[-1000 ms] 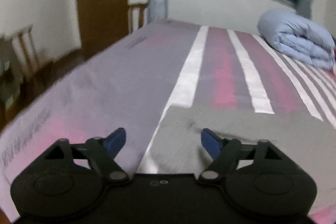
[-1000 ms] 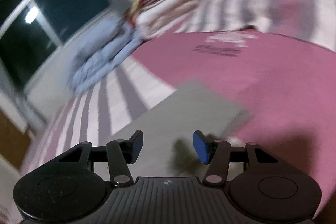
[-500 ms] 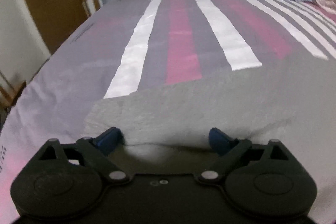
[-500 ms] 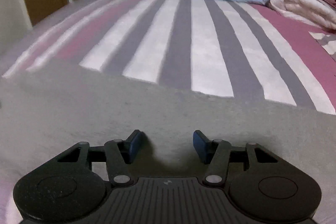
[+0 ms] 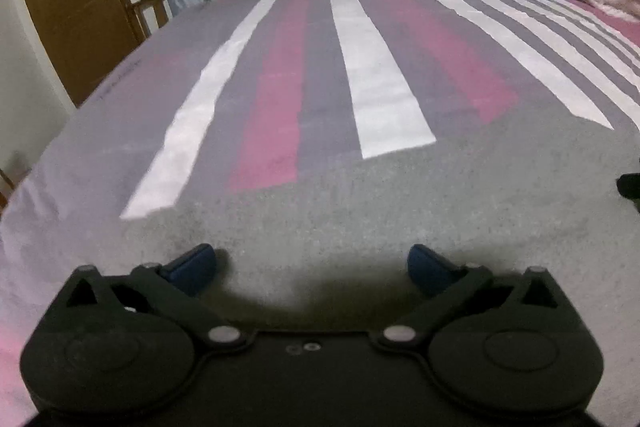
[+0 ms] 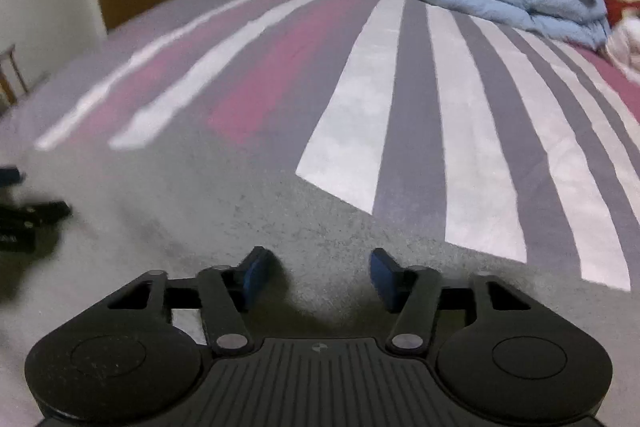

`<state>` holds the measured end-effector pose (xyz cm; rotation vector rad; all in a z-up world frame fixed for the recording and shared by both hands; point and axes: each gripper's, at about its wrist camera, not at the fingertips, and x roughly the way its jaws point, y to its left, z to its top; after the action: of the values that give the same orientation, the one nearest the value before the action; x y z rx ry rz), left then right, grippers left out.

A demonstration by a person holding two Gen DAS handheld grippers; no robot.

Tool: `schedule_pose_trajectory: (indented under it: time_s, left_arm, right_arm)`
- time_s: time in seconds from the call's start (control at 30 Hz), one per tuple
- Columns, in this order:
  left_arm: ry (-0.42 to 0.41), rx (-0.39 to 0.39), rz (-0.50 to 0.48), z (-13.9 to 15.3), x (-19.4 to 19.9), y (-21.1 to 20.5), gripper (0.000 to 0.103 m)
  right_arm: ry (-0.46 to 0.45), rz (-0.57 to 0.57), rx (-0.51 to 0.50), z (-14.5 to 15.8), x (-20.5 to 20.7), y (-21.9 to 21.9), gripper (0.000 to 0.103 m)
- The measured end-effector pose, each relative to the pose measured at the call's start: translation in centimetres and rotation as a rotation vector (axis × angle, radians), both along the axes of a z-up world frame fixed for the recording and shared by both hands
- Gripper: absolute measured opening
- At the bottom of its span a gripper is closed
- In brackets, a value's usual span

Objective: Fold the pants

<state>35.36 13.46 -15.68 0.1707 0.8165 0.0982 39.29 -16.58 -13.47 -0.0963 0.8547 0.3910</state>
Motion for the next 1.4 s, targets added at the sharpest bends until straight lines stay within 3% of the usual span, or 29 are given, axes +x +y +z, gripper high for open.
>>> schedule_pose_trajectory:
  time_s: [0.07,0.17,0.27,0.4,0.43,0.47,0.5,0.57,0.63,0.67,0.73,0.83,0.87,0.93,1.07,1.1,1.2,1.3,1.4]
  left_arm:
    - [-0.022,-0.011,0.004,0.9,-0.7,0.4,0.096]
    - [-0.048,0.032,-0.007,1.3,-1.8,1.0,0.097]
    - [-0.047,0.031,-0.004,1.2,-2.7,2.0,0.097]
    - [-0.042,-0.047,0.023,1.7,-3.4,3.6,0.097]
    - [-0.042,-0.043,0.03,1.8,-3.8,3.9,0.097]
    - [-0.037,-0.037,0.034,1.7,-4.1,4.1,0.097]
    - [-0.027,-0.03,0.031,1.6,-4.3,4.4,0.097]
    - [-0.015,-0.012,0.032,1.3,-4.7,4.7,0.097]
    - [-0.029,0.0,0.043,1.6,-5.5,4.9,0.097]
    - [-0.045,0.01,0.062,1.9,-6.0,5.1,0.097]
    - [-0.067,0.006,0.117,2.3,-6.9,5.9,0.097]
    - [-0.034,-0.029,0.151,1.7,-7.5,7.3,0.097]
    - [-0.021,-0.006,0.168,1.3,-7.7,7.4,0.097]
    - [-0.015,-0.024,0.186,1.4,-8.0,7.7,0.097]
    - [-0.015,-0.075,0.204,2.8,-9.3,8.0,0.097]
    - [-0.026,-0.079,0.208,3.0,-9.9,8.1,0.097]
    - [-0.034,-0.087,0.257,2.9,-11.0,8.3,0.097]
    - [-0.004,-0.113,0.289,2.2,-11.7,8.7,0.097]
    - [-0.017,-0.139,0.303,2.4,-12.3,8.7,0.097]
  right_arm:
    - [-0.007,0.011,-0.001,0.7,-0.2,-0.8,0.063]
    - [-0.114,-0.039,-0.01,2.1,-1.9,-4.8,0.071]
    - [-0.022,-0.146,-0.008,0.4,-1.4,-11.1,0.073]
    - [-0.033,-0.301,-0.094,-0.4,-2.0,-20.2,0.074]
    - [-0.03,-0.341,-0.127,-0.5,-2.1,-22.5,0.088]
    - [-0.004,-0.392,-0.118,-0.7,-2.1,-25.2,0.099]
    - [0.04,-0.449,-0.1,-0.9,-1.9,-27.9,0.103]
    - [0.078,-0.562,-0.037,-1.0,-2.5,-33.3,0.103]
    - [0.123,-0.564,0.014,-0.8,-3.0,-36.6,0.103]
    - [0.119,-0.568,0.031,-0.2,-3.6,-37.6,0.103]
    - [0.028,-0.614,0.032,2.0,-5.6,-39.1,0.103]
    - [-0.077,-0.629,0.079,3.7,-9.0,-40.3,0.103]
    - [-0.047,-0.619,0.056,2.9,-9.1,-40.4,0.103]
    - [0.108,-0.646,0.001,0.3,-8.4,-41.0,0.103]
    - [0.0,-0.801,0.313,1.0,-13.2,-44.7,0.103]
    - [-0.029,-0.821,0.351,1.3,-14.2,-45.0,0.1]
    - [-0.052,-0.798,0.343,2.1,-16.0,-44.6,0.084]
    - [-0.031,-0.778,0.363,1.7,-16.5,-44.2,0.084]
    - [0.004,-0.809,0.456,0.7,-17.3,-45.0,0.084]
